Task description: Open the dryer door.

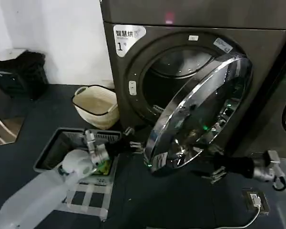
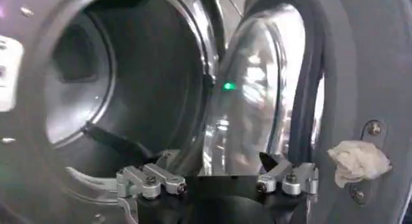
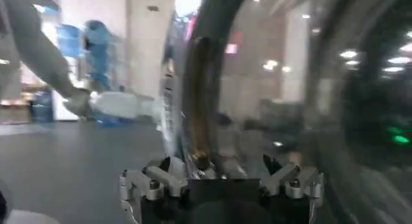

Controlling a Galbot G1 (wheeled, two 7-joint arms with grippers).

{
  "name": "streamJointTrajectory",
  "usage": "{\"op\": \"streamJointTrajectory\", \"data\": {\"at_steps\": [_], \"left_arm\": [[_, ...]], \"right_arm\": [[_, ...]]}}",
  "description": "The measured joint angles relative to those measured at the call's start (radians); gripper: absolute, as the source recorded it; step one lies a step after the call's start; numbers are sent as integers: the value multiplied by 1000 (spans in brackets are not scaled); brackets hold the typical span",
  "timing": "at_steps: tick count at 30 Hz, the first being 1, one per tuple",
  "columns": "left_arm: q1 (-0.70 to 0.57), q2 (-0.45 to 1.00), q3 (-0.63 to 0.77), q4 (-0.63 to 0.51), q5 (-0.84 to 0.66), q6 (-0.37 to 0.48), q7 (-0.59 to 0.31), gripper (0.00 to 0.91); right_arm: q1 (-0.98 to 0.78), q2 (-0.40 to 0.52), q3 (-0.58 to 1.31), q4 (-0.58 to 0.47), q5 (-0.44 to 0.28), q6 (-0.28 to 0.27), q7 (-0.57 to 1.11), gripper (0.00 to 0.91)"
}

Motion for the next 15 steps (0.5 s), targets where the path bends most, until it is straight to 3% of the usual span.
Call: {"op": "streamJointTrajectory", "data": {"at_steps": [13,15], "left_arm": [[-81,-42,118,24,-3,-3,21,907],[-92,-47,133,24,-4,-2,24,907]], "right_arm": [[-109,6,287,-50,-63,3,7,907],[-124,11,336,-51,-104,16,9,907]]}}
